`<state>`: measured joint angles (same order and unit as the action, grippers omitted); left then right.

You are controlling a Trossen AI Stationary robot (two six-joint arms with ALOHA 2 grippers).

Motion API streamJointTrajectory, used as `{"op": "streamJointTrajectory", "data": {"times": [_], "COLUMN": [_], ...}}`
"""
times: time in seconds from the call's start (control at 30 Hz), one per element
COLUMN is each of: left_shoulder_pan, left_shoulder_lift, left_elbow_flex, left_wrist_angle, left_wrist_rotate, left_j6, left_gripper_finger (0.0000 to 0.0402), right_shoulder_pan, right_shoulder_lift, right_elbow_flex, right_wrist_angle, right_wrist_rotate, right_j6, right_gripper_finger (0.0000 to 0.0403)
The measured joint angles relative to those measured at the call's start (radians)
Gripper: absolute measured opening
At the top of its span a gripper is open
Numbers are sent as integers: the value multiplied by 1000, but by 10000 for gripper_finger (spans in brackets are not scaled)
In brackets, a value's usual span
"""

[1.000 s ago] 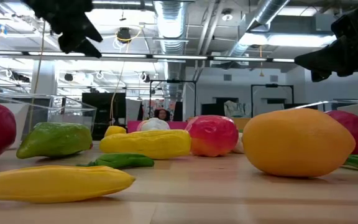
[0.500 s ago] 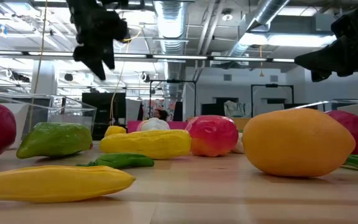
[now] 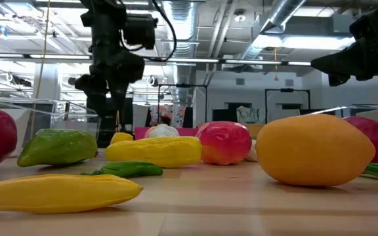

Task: Sort produce into baskets
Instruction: Put the yellow lemon into the left transparent bin

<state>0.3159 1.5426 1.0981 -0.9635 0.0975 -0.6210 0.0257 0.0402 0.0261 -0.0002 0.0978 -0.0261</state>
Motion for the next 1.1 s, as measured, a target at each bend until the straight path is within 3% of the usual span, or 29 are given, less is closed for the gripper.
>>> {"op": "streamJointTrajectory", "data": {"times": [0.33,0.7,1.1], "left_shoulder_pan": [29,37,17], "left_shoulder_lift": [79,80,80], "left_elbow_flex": [0,0,0], "left_wrist_angle": [72,111,118], "left_wrist_rotate": [3,-81,-107], "left_j6": [-103,-231,-309], "left_gripper_finger": [304,304,304], "right_shoulder_pan": [0,0,0], "right_shoulder_lift": [0,0,0], "right_elbow_flex": [0,0,0], "right_wrist_angle": [0,0,0], "right_wrist_rotate": [0,0,0], "right_j6": [0,0,0], "right_gripper_finger": [36,36,36]}}
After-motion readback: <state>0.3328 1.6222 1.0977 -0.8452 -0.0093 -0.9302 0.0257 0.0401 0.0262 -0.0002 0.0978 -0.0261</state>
